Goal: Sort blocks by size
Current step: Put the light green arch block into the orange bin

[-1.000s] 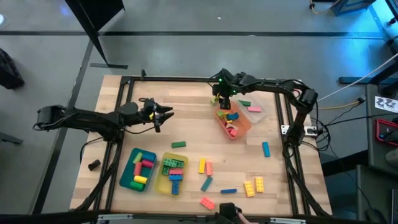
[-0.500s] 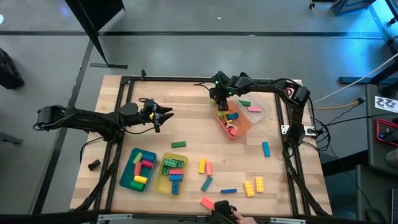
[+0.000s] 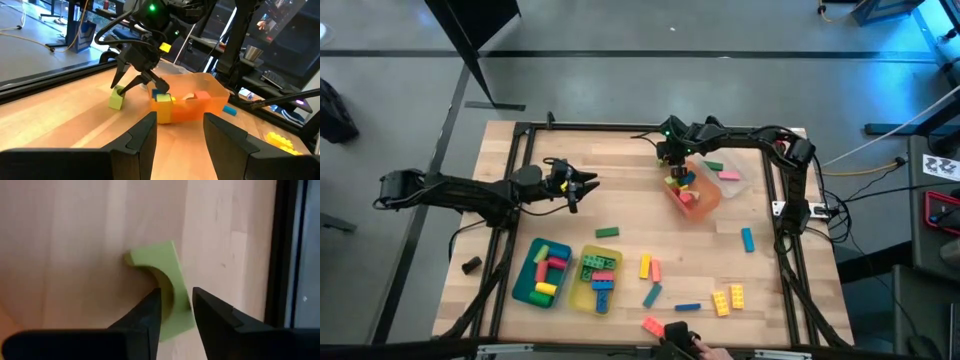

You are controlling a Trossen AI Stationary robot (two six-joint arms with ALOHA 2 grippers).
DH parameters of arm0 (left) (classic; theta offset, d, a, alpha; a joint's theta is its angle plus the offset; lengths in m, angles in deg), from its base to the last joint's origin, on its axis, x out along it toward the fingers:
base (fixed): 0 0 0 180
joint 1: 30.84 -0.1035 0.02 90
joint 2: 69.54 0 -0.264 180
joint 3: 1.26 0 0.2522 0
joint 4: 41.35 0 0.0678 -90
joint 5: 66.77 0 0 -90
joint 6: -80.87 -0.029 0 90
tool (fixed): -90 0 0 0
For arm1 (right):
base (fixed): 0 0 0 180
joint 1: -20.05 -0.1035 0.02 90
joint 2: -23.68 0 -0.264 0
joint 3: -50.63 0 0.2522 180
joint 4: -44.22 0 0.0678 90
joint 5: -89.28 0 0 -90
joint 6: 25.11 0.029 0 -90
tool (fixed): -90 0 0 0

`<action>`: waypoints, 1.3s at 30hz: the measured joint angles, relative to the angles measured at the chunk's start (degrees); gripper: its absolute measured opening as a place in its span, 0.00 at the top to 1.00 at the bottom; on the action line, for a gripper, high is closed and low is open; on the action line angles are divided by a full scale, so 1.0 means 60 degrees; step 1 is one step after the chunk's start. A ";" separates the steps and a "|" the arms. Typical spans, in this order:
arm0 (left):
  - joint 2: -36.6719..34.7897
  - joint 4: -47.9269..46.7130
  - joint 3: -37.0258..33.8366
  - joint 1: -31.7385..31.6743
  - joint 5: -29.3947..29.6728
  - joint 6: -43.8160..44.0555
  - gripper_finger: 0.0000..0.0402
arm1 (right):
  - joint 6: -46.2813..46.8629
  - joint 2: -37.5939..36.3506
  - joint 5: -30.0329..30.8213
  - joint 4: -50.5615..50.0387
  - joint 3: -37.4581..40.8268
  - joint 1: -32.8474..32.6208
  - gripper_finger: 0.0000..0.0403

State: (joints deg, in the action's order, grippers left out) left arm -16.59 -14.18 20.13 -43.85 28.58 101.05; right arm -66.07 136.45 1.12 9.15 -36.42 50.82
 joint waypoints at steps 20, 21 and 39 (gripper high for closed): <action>0.0004 -0.0002 0.0005 0.0000 0.0000 -0.0092 0.64 | 0.0005 -0.0015 0.0053 -0.0660 -0.0005 -0.0009 0.88; 0.0004 -0.0002 0.0005 0.0000 -0.0003 -0.0100 0.64 | 0.0005 -0.0017 0.0053 -0.0660 -0.0009 -0.0009 0.88; 0.0004 0.0027 0.0009 0.0000 -0.0004 -0.0075 0.64 | 0.0032 -0.1384 0.1285 -0.1498 0.0035 -0.0593 0.88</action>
State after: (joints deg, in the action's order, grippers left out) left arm -16.57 -14.01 20.18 -43.85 28.56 100.60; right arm -65.88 128.15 8.83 0.16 -36.21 47.27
